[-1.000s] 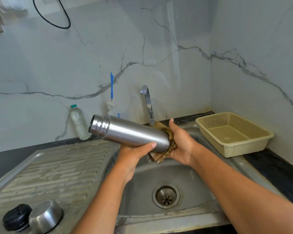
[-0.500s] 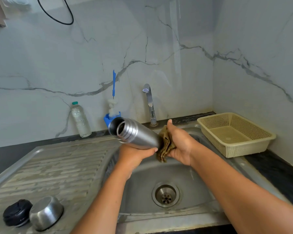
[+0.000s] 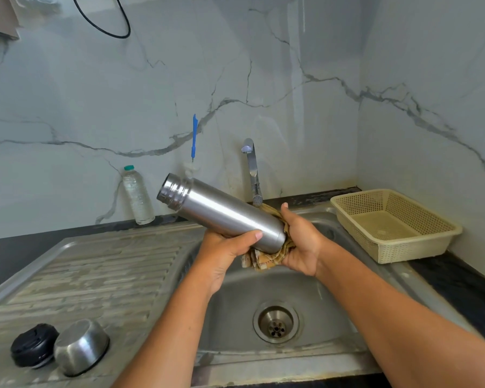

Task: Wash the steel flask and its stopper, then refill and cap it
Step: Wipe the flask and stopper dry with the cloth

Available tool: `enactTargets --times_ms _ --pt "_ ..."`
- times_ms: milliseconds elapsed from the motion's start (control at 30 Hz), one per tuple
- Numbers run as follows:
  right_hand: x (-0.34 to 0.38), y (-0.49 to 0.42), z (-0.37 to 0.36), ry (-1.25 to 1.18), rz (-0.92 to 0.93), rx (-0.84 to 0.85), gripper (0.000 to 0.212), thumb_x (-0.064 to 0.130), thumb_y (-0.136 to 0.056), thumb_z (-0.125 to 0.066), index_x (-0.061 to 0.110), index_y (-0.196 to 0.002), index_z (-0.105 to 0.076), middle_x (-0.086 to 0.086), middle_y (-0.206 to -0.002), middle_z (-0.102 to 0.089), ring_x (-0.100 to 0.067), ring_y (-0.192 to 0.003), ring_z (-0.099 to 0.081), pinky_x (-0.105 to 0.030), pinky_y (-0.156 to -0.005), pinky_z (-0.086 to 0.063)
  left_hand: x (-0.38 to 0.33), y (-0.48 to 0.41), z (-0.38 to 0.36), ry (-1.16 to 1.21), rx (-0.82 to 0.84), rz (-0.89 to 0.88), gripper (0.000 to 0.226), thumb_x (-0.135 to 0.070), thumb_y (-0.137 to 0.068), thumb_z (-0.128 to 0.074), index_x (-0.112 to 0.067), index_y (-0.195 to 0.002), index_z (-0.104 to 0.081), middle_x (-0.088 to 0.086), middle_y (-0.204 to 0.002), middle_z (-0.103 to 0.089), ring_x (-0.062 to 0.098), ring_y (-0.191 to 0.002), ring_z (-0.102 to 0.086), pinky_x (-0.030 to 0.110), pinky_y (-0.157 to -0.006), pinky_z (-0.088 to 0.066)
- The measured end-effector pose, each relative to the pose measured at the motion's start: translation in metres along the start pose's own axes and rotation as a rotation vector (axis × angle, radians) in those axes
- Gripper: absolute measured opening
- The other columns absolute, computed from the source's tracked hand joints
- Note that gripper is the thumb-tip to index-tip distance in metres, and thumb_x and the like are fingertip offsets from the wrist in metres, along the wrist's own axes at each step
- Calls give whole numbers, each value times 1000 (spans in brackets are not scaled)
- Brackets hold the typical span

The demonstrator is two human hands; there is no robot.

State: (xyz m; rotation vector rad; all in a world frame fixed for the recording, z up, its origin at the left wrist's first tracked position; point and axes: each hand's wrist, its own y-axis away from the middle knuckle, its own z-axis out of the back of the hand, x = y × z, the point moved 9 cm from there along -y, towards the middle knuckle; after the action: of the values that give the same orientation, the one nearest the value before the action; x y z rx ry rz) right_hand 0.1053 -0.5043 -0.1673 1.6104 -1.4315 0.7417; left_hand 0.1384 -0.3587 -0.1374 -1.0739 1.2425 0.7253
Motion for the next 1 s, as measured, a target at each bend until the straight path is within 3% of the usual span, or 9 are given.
enactTargets --times_ms 133,233,333,433,600,667,800,1000 --pt "-4 -1 2 7 -51 -36 64 59 -107 -30 9 -129 -61 -25 -109 -73 -34 -93 -73 -50 -91 -57 -2 0 0 -90 -8 -20 73 -21 -63 -97 -14 -128 -66 5 -115 -78 19 -111 -73 34 -91 -60" --pt "-8 -1 9 27 -88 -94 55 48 -110 -33 3 -127 -60 -25 -105 -73 -33 -91 -72 -47 -92 -57 0 -2 2 -196 -30 -19 59 -9 -70 -95 -14 -123 -69 2 -111 -79 13 -105 -74 25 -84 -60" --pt "-11 -1 14 81 -107 -140 39 25 -110 -40 -5 -122 -62 -24 -100 -73 -31 -81 -73 -41 -77 -62 7 -7 8 -366 -48 -21 53 -13 -67 -97 -19 -113 -73 -2 -105 -79 12 -100 -75 34 -88 -63" --pt "-8 -3 25 149 -83 -203 28 16 -108 -48 -4 -124 -59 -24 -105 -72 -33 -84 -73 -44 -81 -61 10 -9 10 -507 -24 0 52 -19 -66 -98 -23 -111 -74 -4 -104 -79 10 -99 -74 39 -92 -62" --pt "15 -4 34 95 84 -226 27 17 -108 -50 -3 -122 -61 -24 -107 -74 -35 -94 -74 -49 -88 -60 9 -8 6 -795 -5 -25 53 -28 -63 -97 -26 -110 -71 -11 -100 -74 6 -96 -69 22 -80 -54" --pt "26 -5 34 -4 173 -218 28 18 -109 -47 -1 -123 -61 -22 -114 -74 -35 -101 -73 -49 -94 -58 15 -8 5 -782 -7 -2 64 -32 -59 -98 -28 -116 -68 -13 -103 -74 6 -98 -69 20 -79 -53" --pt "26 -4 43 -139 209 -294 25 20 -109 -46 4 -110 -66 -20 -116 -73 -32 -94 -72 -46 -84 -60 14 -10 9 -696 -70 11 75 -38 -58 -97 -32 -124 -62 -14 -108 -72 7 -100 -69 33 -89 -59" --pt "12 -8 44 -80 150 -263 30 22 -103 -60 2 -125 -58 -25 -121 -69 -39 -114 -69 -53 -96 -57 7 -6 9 -593 -108 -15 93 -38 -67 -95 -33 -139 -37 -12 -125 -59 11 -111 -61 35 -93 -50"
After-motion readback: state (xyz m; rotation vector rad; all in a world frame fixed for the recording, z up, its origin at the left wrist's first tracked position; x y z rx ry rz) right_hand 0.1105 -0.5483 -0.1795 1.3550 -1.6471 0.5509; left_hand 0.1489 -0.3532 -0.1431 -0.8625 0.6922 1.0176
